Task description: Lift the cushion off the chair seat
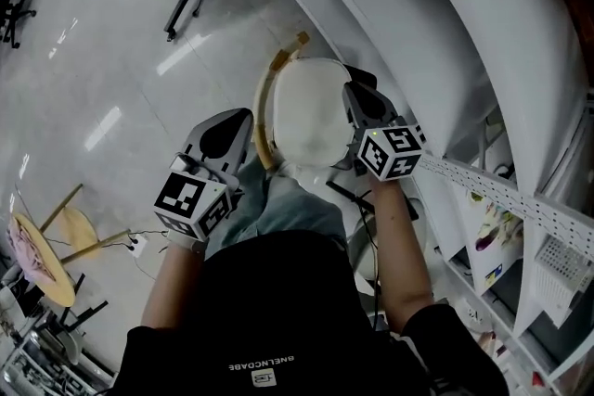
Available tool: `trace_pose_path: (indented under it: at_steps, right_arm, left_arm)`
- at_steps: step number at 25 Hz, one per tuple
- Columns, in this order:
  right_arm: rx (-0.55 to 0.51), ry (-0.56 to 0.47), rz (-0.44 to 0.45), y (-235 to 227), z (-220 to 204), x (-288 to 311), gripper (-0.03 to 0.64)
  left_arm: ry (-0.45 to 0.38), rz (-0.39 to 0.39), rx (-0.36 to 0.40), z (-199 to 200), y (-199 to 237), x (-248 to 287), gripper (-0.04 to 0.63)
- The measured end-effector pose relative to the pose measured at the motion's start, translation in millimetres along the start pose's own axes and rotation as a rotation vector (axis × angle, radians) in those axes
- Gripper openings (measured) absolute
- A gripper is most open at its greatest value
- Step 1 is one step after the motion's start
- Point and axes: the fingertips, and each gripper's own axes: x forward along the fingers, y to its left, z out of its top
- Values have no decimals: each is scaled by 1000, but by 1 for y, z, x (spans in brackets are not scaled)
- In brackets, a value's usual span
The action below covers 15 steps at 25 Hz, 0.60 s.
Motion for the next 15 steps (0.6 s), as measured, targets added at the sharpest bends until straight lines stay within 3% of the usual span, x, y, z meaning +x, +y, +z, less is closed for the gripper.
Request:
trace_pose_path:
  at_steps: [15]
  right_arm:
    - [-50,209,8,-43,-71,87,136]
  left_arm:
    - [111,48,-45,-40,52,32,15]
